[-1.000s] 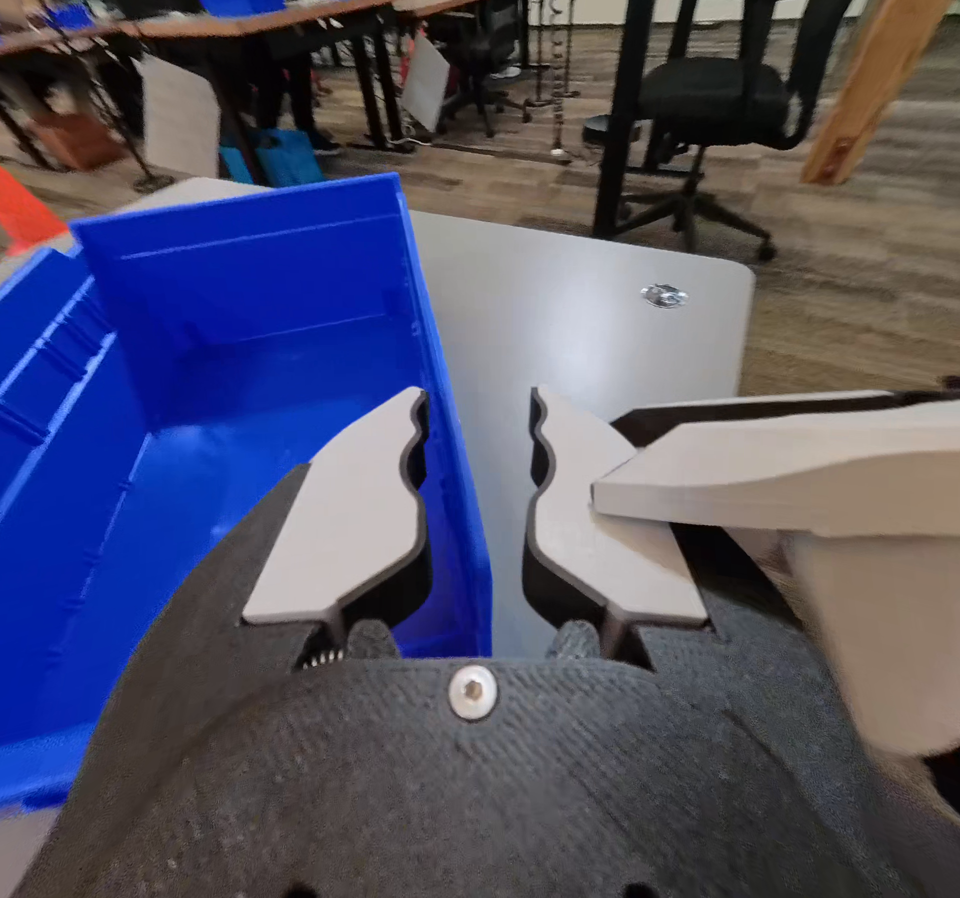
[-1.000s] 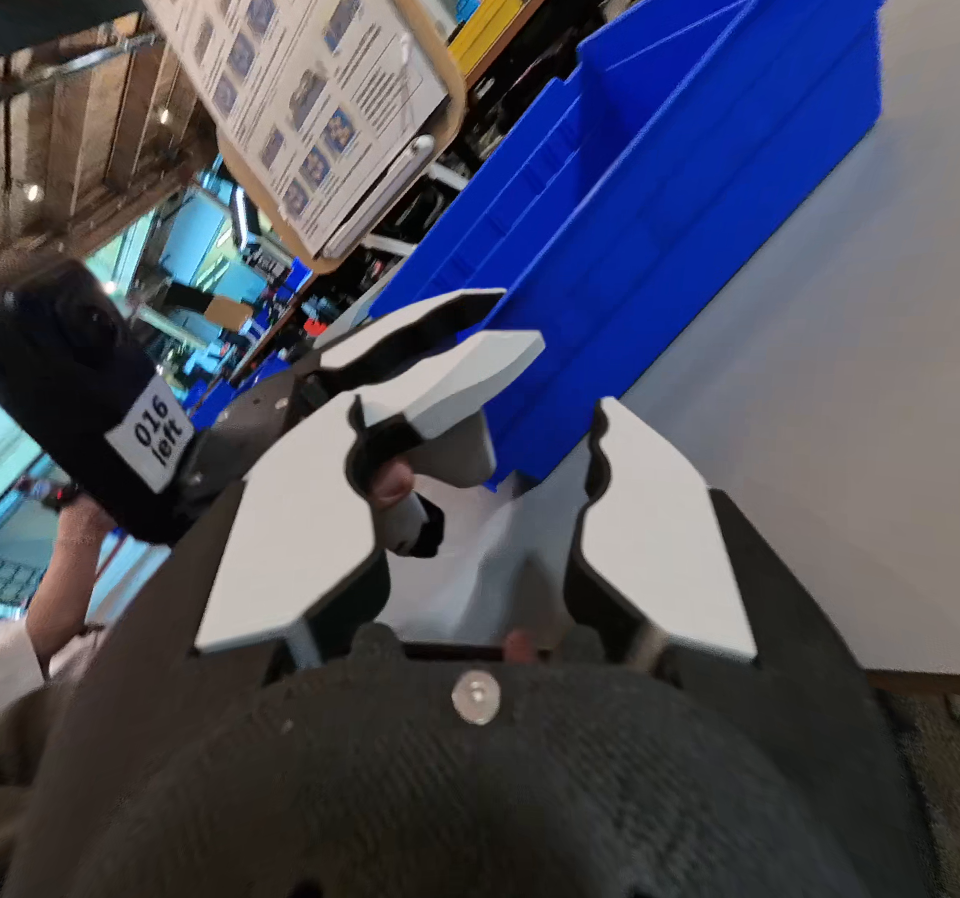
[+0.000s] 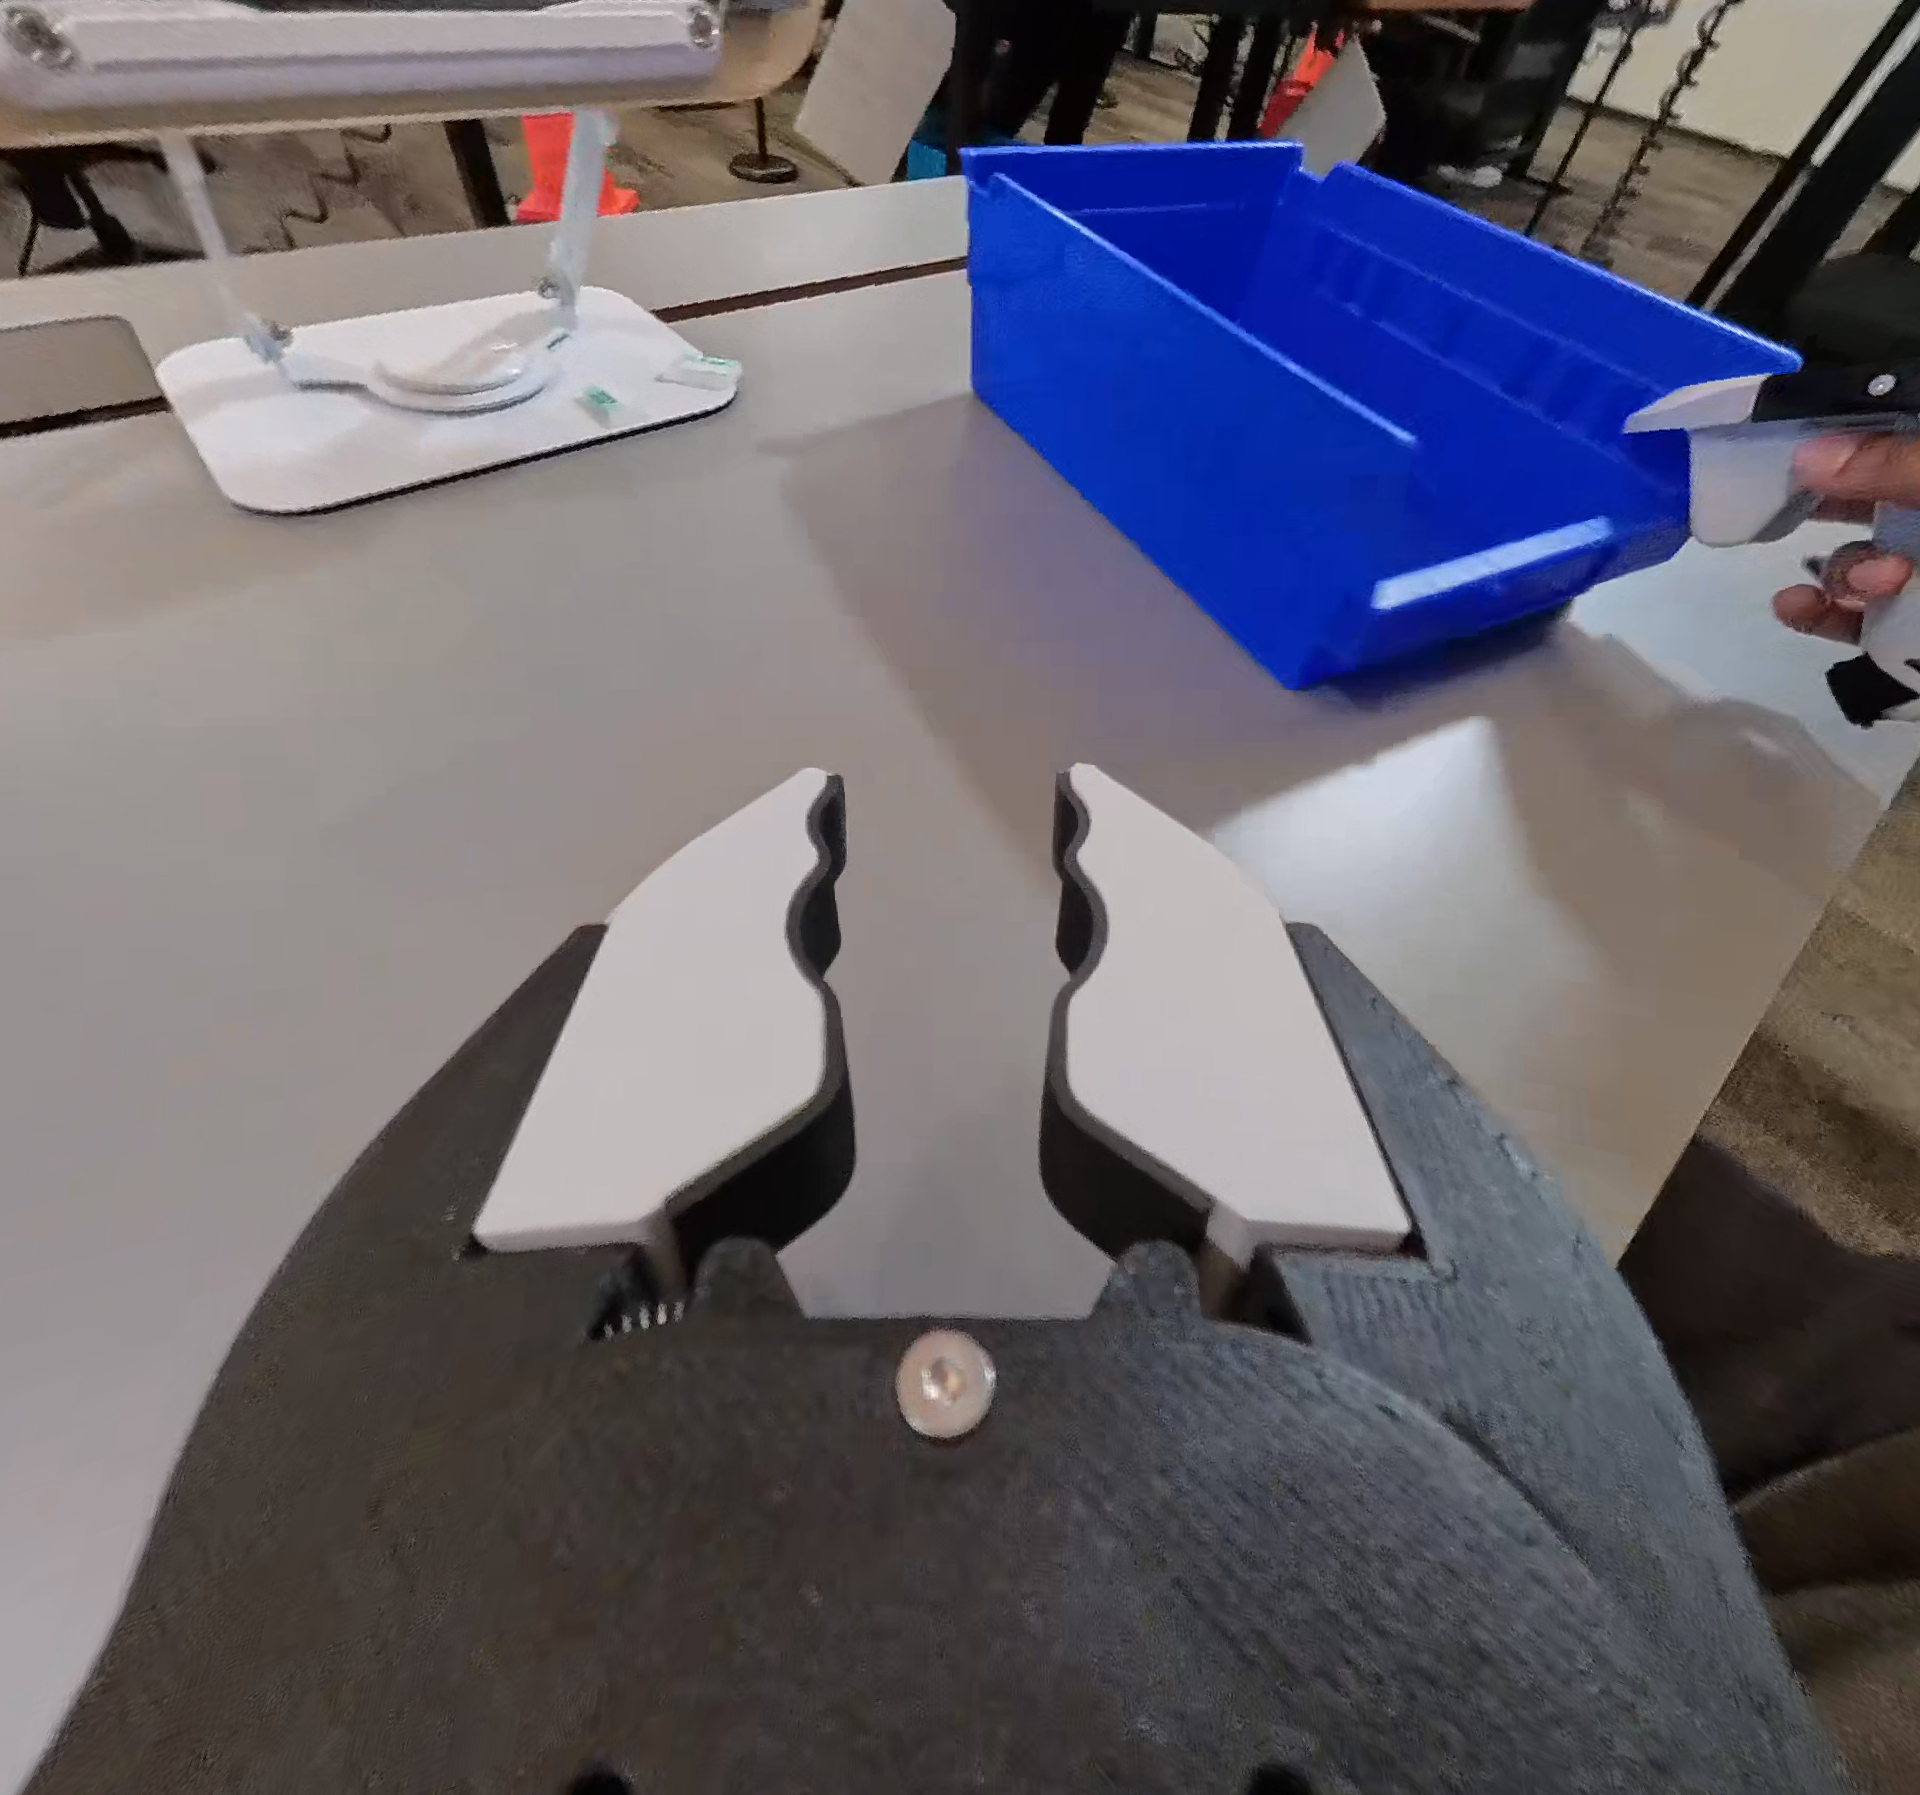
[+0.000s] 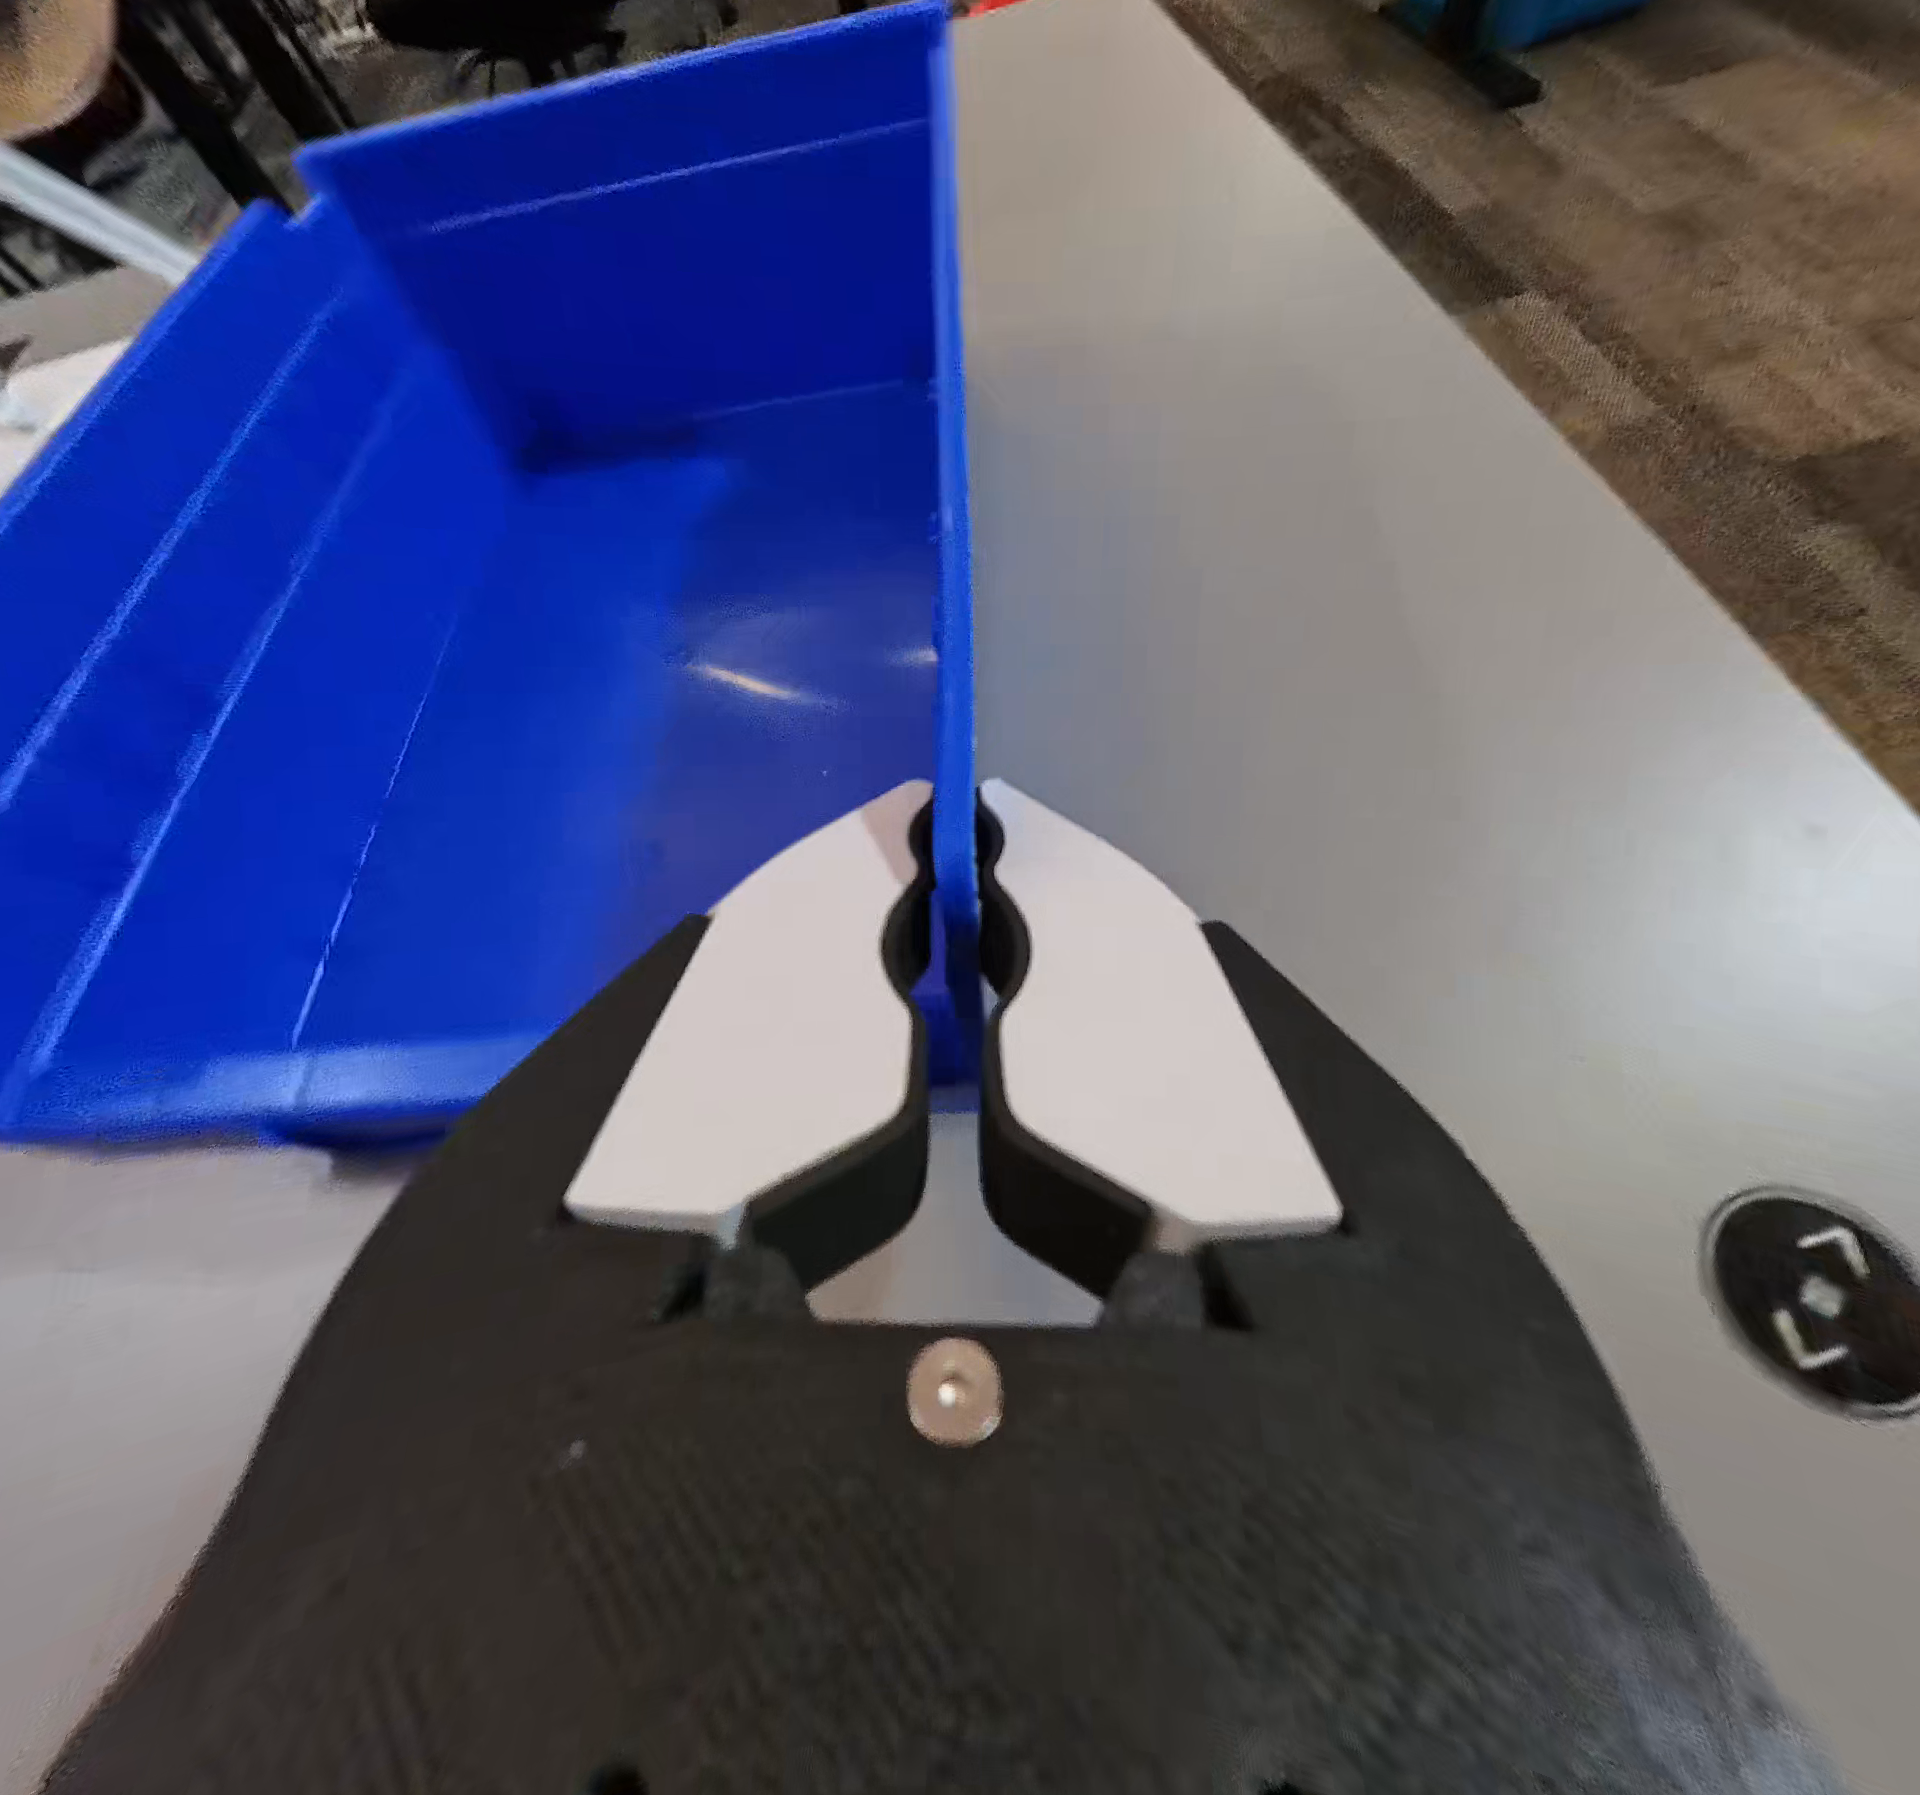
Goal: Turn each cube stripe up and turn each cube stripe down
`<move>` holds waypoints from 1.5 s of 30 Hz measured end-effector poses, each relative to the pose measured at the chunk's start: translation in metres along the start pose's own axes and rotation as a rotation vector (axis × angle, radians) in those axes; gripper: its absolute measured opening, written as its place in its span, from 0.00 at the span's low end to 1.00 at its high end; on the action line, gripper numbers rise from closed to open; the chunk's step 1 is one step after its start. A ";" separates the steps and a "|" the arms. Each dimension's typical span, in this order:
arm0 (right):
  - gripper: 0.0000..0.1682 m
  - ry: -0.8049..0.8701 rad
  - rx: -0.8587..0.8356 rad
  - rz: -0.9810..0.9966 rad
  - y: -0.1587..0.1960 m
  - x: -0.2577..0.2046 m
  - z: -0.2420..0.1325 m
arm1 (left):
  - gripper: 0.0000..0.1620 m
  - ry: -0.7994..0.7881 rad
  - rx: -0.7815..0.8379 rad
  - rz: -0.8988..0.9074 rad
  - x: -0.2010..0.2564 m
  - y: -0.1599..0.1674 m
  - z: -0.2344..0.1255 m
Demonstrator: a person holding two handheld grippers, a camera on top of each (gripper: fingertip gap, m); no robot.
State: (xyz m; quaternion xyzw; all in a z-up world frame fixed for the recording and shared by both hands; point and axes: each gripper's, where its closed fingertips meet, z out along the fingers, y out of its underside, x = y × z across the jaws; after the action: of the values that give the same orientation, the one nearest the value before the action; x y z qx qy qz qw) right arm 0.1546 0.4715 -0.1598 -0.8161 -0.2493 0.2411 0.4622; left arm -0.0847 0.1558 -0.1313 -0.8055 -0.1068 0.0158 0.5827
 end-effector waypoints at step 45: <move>0.26 -0.668 0.230 -0.180 -0.002 -0.236 -0.056 | 0.28 -0.689 -0.555 -0.381 -0.375 0.078 -0.152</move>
State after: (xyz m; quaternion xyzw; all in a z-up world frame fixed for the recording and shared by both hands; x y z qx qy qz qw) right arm 0.0096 0.2884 -0.0941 -0.6097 -0.4287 0.4791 0.4636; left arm -0.4165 -0.0816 -0.1936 -0.8446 -0.4396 0.1453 0.2689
